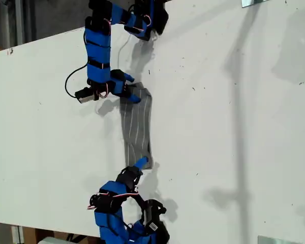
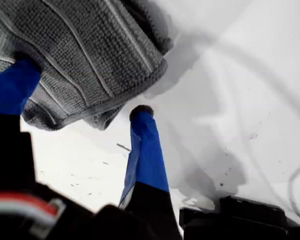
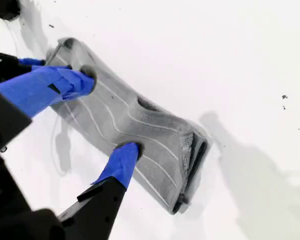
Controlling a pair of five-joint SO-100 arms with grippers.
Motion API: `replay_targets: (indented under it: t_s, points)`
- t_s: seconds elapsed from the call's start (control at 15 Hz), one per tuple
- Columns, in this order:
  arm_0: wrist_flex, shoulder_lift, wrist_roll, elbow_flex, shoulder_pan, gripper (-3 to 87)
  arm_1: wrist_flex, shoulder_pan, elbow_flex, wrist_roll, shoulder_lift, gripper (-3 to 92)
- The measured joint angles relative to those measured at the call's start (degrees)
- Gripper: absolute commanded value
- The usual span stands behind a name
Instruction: Grasp corners of a square towel and fold twice.
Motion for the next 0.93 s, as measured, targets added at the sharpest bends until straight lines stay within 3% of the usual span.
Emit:
replay_targets:
  t_s: [0.07,0.2,0.27,0.4,0.67,0.8,0.93]
  points:
    - [-0.7,0.0,-0.44,0.79,0.62,25.6,0.0,1.32,-2.72,-1.58,-3.25,35.1]
    - [-2.81,0.44,-2.11,4.75,1.23,25.6,-0.26,4.57,-5.98,-3.78,-8.09,6.2]
    - [-4.48,2.02,-3.43,8.53,1.58,25.7,-1.32,5.45,-7.03,-4.31,-9.05,0.1]
    - [-9.84,10.81,-7.47,20.92,1.76,25.6,-3.78,7.47,-1.93,-4.39,-6.59,0.0]
    - [-22.32,48.6,-14.41,54.14,4.22,25.8,-10.9,12.39,22.15,1.05,12.48,-0.1]
    - [-24.7,51.68,-16.79,60.21,4.92,26.1,-10.46,9.49,32.08,7.56,23.99,-0.1]
    - [-25.58,55.55,-18.11,64.16,4.75,26.1,-3.96,1.58,35.95,16.35,38.67,-0.1]
